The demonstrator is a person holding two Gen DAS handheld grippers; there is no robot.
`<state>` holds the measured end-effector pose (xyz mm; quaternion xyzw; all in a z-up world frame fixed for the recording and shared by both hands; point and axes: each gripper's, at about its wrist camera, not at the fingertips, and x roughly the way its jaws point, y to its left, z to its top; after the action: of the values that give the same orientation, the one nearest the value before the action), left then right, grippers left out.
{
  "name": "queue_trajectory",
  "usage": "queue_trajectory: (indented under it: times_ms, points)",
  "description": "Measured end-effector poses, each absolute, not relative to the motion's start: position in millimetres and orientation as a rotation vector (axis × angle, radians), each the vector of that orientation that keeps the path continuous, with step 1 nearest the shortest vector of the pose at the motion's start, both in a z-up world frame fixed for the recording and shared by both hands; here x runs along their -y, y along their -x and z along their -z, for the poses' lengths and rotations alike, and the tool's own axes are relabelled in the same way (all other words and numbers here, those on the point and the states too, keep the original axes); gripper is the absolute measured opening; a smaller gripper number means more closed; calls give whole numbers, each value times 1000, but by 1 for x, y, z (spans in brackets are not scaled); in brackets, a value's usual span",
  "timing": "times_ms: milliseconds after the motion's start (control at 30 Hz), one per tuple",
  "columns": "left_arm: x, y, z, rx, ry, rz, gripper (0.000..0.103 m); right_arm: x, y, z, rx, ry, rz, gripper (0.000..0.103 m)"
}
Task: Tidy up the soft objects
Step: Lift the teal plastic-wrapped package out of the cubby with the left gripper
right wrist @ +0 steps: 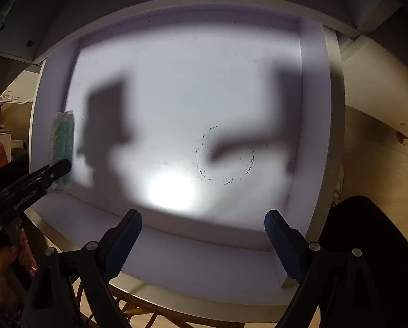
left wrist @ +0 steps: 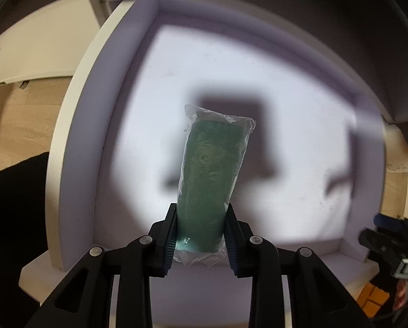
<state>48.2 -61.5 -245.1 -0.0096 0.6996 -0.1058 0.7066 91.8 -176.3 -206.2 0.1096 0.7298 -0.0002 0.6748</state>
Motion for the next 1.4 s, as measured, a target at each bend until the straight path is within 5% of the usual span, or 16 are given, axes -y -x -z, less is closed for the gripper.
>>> queue_trajectory:
  times_ms: [767, 1200, 1400]
  points:
    - [127, 6, 38, -1144, -154, 665, 30, 186, -90, 194, -1603, -150, 90, 93]
    - [91, -64, -97, -1038, -110, 734, 30, 186, -92, 189, -1577, -194, 68, 93]
    - [128, -98, -112, -1043, -221, 757, 30, 191, -92, 185, -1563, -226, 64, 93]
